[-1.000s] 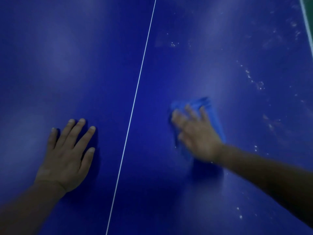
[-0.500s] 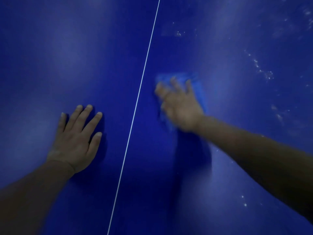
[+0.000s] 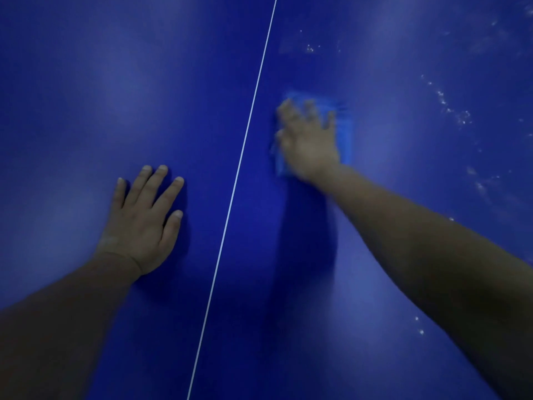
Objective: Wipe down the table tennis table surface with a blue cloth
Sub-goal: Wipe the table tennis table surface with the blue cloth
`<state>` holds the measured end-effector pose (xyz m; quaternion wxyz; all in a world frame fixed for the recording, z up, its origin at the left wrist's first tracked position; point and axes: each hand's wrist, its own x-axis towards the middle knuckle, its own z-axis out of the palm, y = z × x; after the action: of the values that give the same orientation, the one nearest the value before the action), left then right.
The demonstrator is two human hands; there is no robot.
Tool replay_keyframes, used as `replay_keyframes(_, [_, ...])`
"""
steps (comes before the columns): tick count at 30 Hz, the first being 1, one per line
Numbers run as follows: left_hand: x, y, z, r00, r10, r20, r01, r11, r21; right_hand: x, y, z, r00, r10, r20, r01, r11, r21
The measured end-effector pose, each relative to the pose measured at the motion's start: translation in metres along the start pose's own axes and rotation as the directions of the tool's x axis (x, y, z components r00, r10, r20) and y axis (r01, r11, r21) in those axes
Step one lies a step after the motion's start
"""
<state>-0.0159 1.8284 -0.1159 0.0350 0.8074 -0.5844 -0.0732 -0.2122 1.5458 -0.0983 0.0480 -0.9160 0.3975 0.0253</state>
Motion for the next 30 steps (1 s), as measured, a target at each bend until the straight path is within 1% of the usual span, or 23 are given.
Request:
replay_keyframes(1, [0.0,0.0,0.0,1.0,0.002,0.001,-0.002,1.0,-0.005,-0.028,-0.024,0.008,0.973,-0.229,0.015,0.229,0.973,-0.032])
replay_keyframes(3, [0.001,0.0,0.0,1.0,0.002,-0.008,-0.002,1.0,-0.014,-0.108,-0.05,0.017,0.749,-0.66,0.064,0.663,0.745,-0.072])
replay_keyframes(4, [0.001,0.0,0.0,1.0,0.005,-0.014,-0.005,1.0,-0.013,-0.141,-0.041,0.021,0.636,-0.767,0.081,0.771,0.636,-0.03])
replay_keyframes(5, [0.0,0.0,0.0,1.0,0.008,-0.015,-0.008,1.0,-0.011,-0.158,-0.02,0.02,0.577,-0.811,0.098,0.815,0.58,-0.001])
replay_keyframes(6, [0.0,0.001,0.0,1.0,0.006,-0.016,-0.006,1.0,-0.011,-0.159,0.004,0.018,0.579,-0.808,0.105,0.813,0.582,-0.008])
replay_keyframes(7, [0.0,0.001,0.0,1.0,0.002,-0.017,-0.002,1.0,-0.01,-0.148,0.028,0.017,0.642,-0.762,0.086,0.767,0.639,-0.061])
replay_keyframes(8, [0.001,0.001,0.0,1.0,0.002,-0.018,-0.002,1.0,-0.008,-0.129,0.053,0.018,0.751,-0.657,0.058,0.659,0.744,-0.111])
replay_keyframes(10, [0.001,0.002,-0.001,1.0,0.008,-0.021,-0.008,1.0,0.002,-0.086,0.101,0.008,0.97,-0.244,-0.008,0.243,0.966,-0.095])
replay_keyframes(11, [0.001,0.002,-0.001,1.0,0.01,-0.021,-0.01,1.0,0.01,-0.071,0.118,0.0,1.0,-0.003,-0.012,0.002,0.999,-0.036])
replay_keyframes(12, [0.001,0.001,0.0,1.0,0.012,-0.021,-0.012,1.0,0.018,-0.062,0.129,-0.005,0.977,0.211,-0.007,-0.211,0.977,0.039])
replay_keyframes(13, [0.0,0.001,0.0,1.0,0.014,-0.022,-0.013,1.0,0.026,-0.061,0.131,-0.006,0.941,0.339,-0.01,-0.337,0.938,0.082])
replay_keyframes(14, [0.0,0.0,0.0,1.0,0.012,-0.022,-0.011,0.999,0.032,-0.068,0.124,-0.001,0.928,0.371,-0.033,-0.367,0.926,0.083])
replay_keyframes(16, [0.001,0.001,-0.001,1.0,0.013,-0.015,-0.012,0.998,0.053,-0.104,0.089,0.012,0.978,0.172,-0.121,-0.176,0.984,-0.018])
replay_keyframes(18, [0.002,0.003,-0.002,1.0,0.019,-0.002,-0.019,0.995,0.101,-0.168,0.047,0.025,0.974,-0.205,-0.096,0.195,0.975,-0.105])
replay_keyframes(20, [0.001,0.005,-0.003,1.0,0.007,0.005,-0.008,0.988,0.153,-0.229,0.028,0.03,0.829,-0.56,0.018,0.556,0.819,-0.139])
replay_keyframes(21, [0.0,0.005,-0.003,1.0,-0.007,-0.001,0.007,0.985,0.175,-0.238,0.035,0.028,0.759,-0.646,0.082,0.65,0.747,-0.14])
replay_keyframes(22, [-0.001,0.006,-0.004,1.0,-0.025,-0.01,0.026,0.981,0.191,-0.234,0.048,0.025,0.747,-0.657,0.102,0.665,0.731,-0.152])
replay_keyframes(23, [-0.002,0.007,-0.005,0.999,-0.043,-0.02,0.046,0.978,0.203,-0.222,0.067,0.028,0.807,-0.585,0.082,0.589,0.783,-0.201])
replay_keyframes(25, [-0.004,0.01,-0.008,0.998,-0.047,-0.032,0.053,0.97,0.239,-0.194,0.106,0.024,0.988,-0.144,-0.056,0.133,0.978,-0.16])
replay_keyframes(26, [-0.006,0.013,-0.009,0.999,-0.036,-0.032,0.043,0.966,0.256,-0.185,0.126,0.017,0.986,0.152,-0.075,-0.158,0.983,-0.092])
replay_keyframes(28, [-0.011,0.019,-0.011,0.999,-0.033,-0.023,0.038,0.97,0.24,-0.185,0.138,0.007,0.807,0.589,-0.031,-0.583,0.804,0.118])
replay_keyframes(29, [-0.014,0.022,-0.011,0.999,-0.044,-0.021,0.048,0.978,0.203,-0.193,0.125,0.009,0.756,0.654,-0.03,-0.64,0.748,0.176])
replay_keyframes(30, [-0.02,0.026,-0.01,0.999,-0.05,-0.016,0.051,0.986,0.159,-0.203,0.101,0.014,0.773,0.631,-0.07,-0.614,0.771,0.166])
